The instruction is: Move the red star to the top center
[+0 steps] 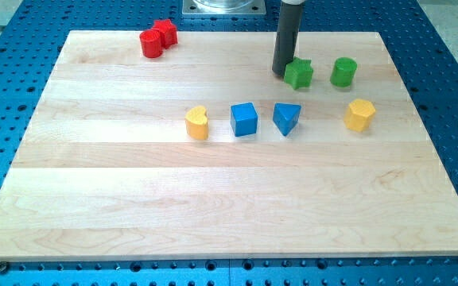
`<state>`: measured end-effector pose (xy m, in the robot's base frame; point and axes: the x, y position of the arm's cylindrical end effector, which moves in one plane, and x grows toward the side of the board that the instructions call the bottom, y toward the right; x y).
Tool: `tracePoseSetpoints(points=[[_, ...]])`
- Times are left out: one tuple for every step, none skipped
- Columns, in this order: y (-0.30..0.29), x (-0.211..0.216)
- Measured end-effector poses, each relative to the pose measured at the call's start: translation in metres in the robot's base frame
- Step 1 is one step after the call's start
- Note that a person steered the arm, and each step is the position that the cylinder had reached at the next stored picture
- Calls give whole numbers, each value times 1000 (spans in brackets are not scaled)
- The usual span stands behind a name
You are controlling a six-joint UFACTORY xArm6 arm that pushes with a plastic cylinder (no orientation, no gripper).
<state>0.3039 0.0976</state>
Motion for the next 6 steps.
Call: tracePoseSetpoints(points=[[-105,23],[-267,31],[-298,-63],[-282,-111],[-235,-112],[-128,-108]])
